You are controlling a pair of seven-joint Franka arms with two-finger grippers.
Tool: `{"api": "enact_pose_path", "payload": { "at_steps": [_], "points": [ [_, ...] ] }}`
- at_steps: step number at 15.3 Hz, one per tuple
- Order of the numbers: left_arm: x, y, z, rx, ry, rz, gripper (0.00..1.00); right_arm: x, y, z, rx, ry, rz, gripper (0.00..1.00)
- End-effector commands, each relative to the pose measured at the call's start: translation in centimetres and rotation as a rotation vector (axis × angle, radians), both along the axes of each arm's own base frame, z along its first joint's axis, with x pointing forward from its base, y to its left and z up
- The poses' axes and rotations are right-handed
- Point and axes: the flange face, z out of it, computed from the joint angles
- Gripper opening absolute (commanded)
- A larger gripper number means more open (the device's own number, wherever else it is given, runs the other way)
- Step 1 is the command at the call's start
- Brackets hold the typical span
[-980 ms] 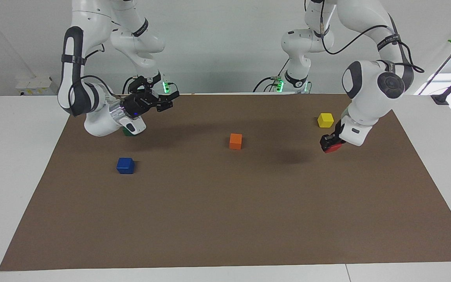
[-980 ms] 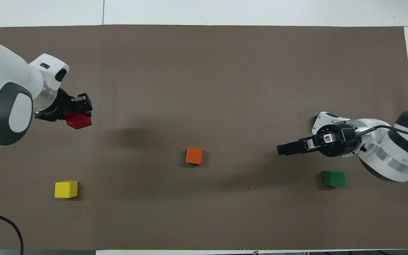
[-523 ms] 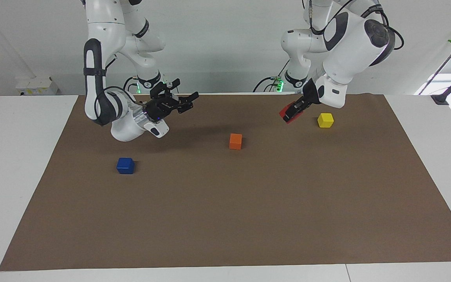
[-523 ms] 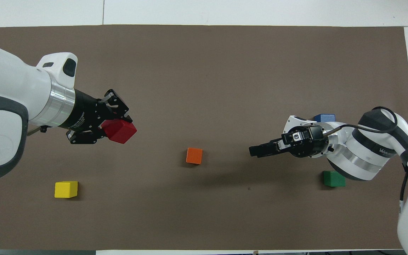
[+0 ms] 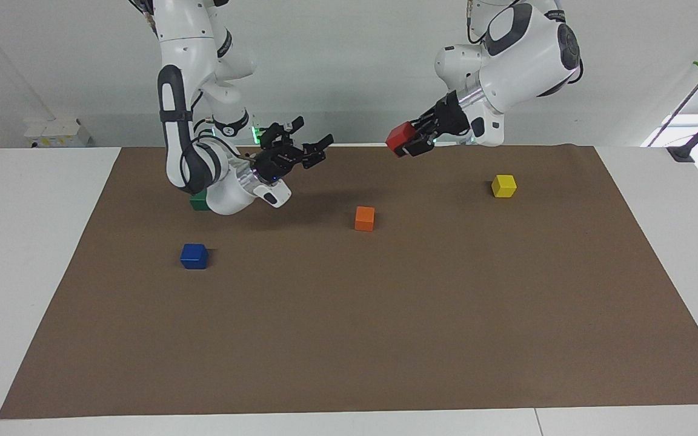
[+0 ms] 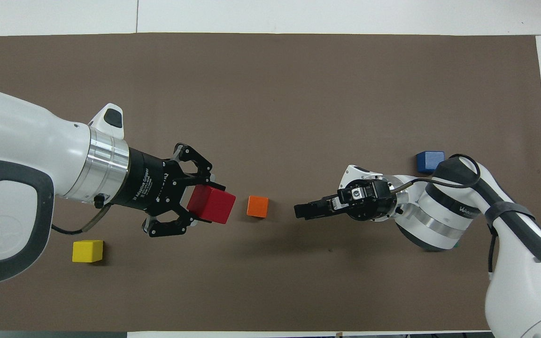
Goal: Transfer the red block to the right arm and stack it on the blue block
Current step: 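Lift the red cube with the left gripper while the right gripper approaches, then bring the red cube into the open right gripper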
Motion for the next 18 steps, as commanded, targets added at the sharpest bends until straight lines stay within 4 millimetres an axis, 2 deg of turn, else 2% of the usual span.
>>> {"api": "enact_pose_path", "payload": {
  "at_steps": [1, 3, 6, 7, 9, 13, 18],
  "points": [
    [-2.9, -1.4, 2.0, 0.024, 0.096, 0.166, 0.0, -0.2, 0.3, -0.8, 0.059, -0.031, -0.031, 1.0],
    [-3.5, -1.5, 3.6, 0.018, 0.09, 0.247, 0.0, -0.9, 2.1, -2.4, 0.062, -0.057, -0.043, 1.0],
    [-4.3, -4.9, 3.4, 0.033, 0.162, 0.462, 0.0, -0.3, 3.9, -4.8, 0.068, -0.105, -0.081, 1.0],
    [-4.8, -5.9, 3.4, 0.036, 0.179, 0.49, 0.0, -0.5, 4.9, -5.0, 0.074, -0.123, -0.084, 1.0],
    [-5.8, -7.5, 3.2, 0.032, 0.171, 0.496, 0.0, -0.6, 5.4, -4.8, 0.085, -0.124, -0.092, 1.0],
    [-7.7, -7.6, 1.0, 0.042, 0.158, 0.55, 0.0, -1.6, 7.2, -4.1, 0.132, -0.108, -0.065, 1.0],
    [-8.5, -7.4, 0.3, 0.05, 0.145, 0.546, 0.0, -2.0, 8.1, -3.9, 0.147, -0.095, -0.062, 0.99]
  ]
}}
